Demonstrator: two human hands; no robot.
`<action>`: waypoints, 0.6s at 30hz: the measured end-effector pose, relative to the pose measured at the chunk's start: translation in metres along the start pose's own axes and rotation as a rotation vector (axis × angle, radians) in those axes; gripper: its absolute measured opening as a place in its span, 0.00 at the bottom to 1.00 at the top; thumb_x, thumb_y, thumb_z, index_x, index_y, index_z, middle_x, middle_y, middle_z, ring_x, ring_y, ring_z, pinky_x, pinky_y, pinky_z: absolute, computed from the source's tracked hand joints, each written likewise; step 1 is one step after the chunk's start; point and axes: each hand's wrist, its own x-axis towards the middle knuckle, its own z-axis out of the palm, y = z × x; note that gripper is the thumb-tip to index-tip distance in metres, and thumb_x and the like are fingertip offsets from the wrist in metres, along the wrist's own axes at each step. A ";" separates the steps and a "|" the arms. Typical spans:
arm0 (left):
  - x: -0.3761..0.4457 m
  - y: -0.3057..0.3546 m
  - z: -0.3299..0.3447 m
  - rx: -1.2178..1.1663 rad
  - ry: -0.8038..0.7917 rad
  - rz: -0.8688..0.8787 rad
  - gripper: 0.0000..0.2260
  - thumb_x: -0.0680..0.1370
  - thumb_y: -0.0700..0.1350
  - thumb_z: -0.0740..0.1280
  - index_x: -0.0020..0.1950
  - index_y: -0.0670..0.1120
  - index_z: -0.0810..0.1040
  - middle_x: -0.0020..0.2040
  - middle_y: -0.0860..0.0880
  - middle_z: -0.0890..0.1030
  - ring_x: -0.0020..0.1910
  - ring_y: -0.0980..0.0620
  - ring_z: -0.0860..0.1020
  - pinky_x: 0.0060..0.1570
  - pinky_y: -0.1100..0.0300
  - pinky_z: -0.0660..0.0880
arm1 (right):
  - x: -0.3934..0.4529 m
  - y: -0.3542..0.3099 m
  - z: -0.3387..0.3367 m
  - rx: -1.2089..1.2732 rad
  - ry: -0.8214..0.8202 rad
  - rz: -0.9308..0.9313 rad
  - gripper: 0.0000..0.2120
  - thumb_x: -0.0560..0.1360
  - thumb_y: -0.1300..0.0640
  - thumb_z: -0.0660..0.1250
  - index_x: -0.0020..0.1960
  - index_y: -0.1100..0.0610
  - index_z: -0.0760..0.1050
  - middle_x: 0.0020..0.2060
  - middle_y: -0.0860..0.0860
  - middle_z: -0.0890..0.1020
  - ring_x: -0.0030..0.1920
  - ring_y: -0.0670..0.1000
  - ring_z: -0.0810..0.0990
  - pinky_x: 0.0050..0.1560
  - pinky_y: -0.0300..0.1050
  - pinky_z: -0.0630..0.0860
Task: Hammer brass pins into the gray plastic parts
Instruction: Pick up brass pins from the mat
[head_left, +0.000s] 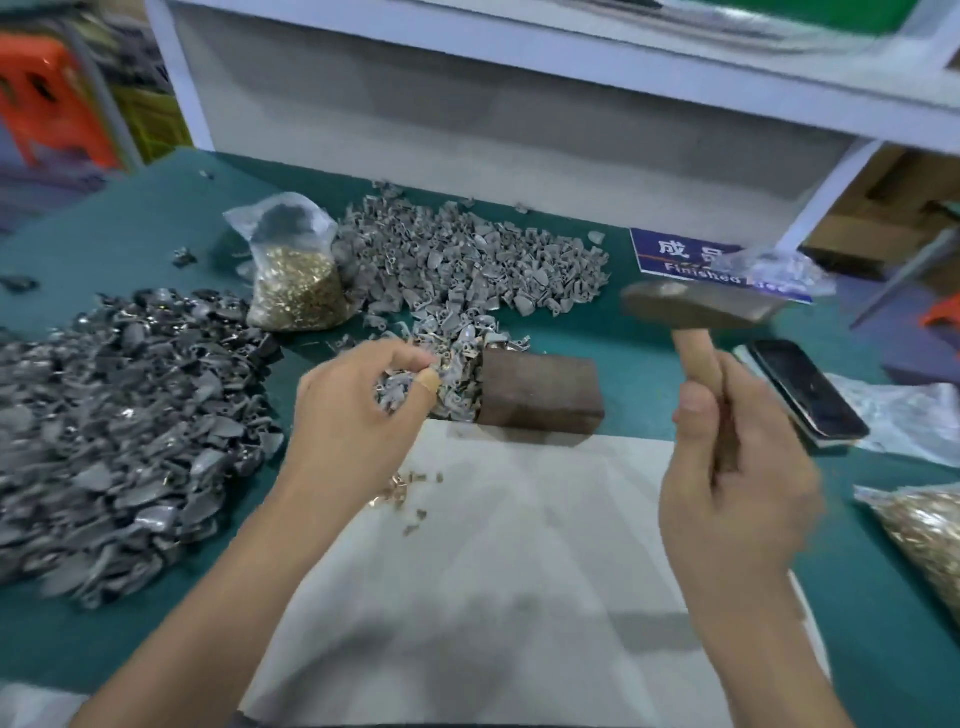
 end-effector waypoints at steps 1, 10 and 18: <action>-0.007 -0.004 -0.014 0.002 0.026 -0.021 0.03 0.79 0.51 0.69 0.51 0.58 0.82 0.50 0.69 0.80 0.51 0.69 0.77 0.59 0.56 0.75 | -0.003 -0.001 0.001 -0.071 -0.082 -0.002 0.14 0.85 0.47 0.59 0.66 0.49 0.78 0.46 0.46 0.81 0.42 0.45 0.76 0.42 0.42 0.69; -0.050 -0.037 -0.110 0.059 0.214 -0.112 0.02 0.79 0.53 0.69 0.50 0.60 0.80 0.50 0.66 0.80 0.53 0.52 0.81 0.62 0.38 0.74 | -0.062 0.039 0.012 -0.187 -0.606 -0.116 0.10 0.78 0.53 0.72 0.57 0.52 0.85 0.46 0.47 0.83 0.46 0.58 0.78 0.49 0.49 0.71; -0.064 -0.069 -0.144 0.118 0.229 -0.223 0.01 0.80 0.54 0.68 0.49 0.60 0.79 0.50 0.69 0.76 0.63 0.57 0.74 0.70 0.39 0.66 | -0.060 -0.006 0.039 -0.150 -0.610 -0.153 0.06 0.79 0.58 0.70 0.54 0.50 0.84 0.50 0.49 0.82 0.53 0.58 0.76 0.57 0.59 0.72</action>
